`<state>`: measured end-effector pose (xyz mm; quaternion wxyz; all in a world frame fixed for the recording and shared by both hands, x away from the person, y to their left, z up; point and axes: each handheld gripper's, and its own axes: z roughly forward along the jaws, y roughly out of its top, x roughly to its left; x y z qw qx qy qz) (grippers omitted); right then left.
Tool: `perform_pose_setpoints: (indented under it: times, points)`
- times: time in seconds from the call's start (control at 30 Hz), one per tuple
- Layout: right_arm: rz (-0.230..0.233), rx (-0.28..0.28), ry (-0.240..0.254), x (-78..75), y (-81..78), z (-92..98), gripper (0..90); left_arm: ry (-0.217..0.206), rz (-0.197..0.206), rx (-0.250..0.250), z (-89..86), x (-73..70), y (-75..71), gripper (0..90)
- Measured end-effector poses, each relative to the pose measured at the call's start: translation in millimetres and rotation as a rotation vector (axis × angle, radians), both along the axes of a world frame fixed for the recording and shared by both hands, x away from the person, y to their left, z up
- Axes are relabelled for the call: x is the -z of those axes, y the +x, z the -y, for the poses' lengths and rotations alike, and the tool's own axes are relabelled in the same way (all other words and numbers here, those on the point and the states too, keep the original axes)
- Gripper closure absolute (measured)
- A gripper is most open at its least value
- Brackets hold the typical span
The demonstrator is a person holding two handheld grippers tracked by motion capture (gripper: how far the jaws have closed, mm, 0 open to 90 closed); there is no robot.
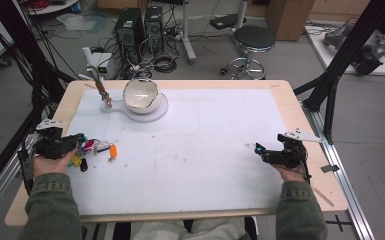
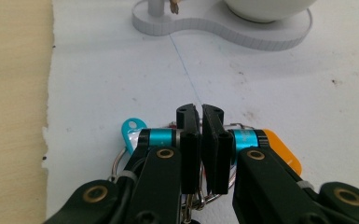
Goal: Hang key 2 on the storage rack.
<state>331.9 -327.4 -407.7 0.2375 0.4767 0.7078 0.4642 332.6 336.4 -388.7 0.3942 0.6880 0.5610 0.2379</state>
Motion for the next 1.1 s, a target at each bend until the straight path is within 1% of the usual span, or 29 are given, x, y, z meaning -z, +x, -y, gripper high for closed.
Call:
perform_pose_setpoints:
  times: [0.1, 0.2, 0.3, 0.47, 0.5, 0.57, 0.67, 0.73, 1.0, 1.07, 1.1]
  points:
    - [0.001, 0.000, -0.001, 0.1, 0.5, 0.4, 0.8, -0.015, 0.024, -0.002, -0.4, -7.1, -1.9, 85.7]
    - [0.003, 0.003, 0.002, -0.2, 0.7, 0.9, 0.8, -0.010, 0.041, 0.002, 0.6, -15.3, -1.2, 85.7]
    - [0.006, 0.005, 0.003, -0.6, 0.8, 0.9, 0.8, 0.008, 0.043, 0.007, 1.5, -23.6, 2.2, 85.6]
    - [0.007, 0.003, 0.006, -0.9, 0.8, 0.7, 0.8, 0.018, 0.062, 0.008, 2.5, -39.3, 7.6, 85.7]
    - [0.006, 0.003, 0.009, -1.1, 0.4, 0.9, 0.8, 0.014, 0.068, 0.008, 2.5, -42.3, 8.6, 85.7]
    - [0.008, 0.003, 0.012, -1.3, 0.4, 1.4, 0.8, -0.008, 0.078, 0.009, 1.9, -47.8, 10.2, 85.7]
    - [0.008, 0.004, 0.013, -1.4, 0.1, 1.6, 0.8, -0.020, 0.088, 0.010, 1.0, -54.7, 12.6, 85.7]
    - [0.008, 0.004, 0.013, -1.5, 0.0, 1.6, 0.8, -0.013, 0.092, 0.010, 0.8, -59.5, 14.1, 85.7]
    - [0.006, 0.003, 0.018, -1.6, 0.0, 1.8, 0.8, -0.017, 0.110, -0.010, -6.8, -74.8, 20.7, 85.7]
    - [0.006, 0.002, 0.016, -1.5, 0.1, 1.7, 0.8, -0.009, 0.128, -0.022, -8.0, -78.8, 22.2, 85.6]
    - [0.006, 0.002, 0.015, -1.4, 0.2, 1.7, 0.8, 0.004, 0.135, -0.025, -8.2, -81.0, 22.7, 85.7]
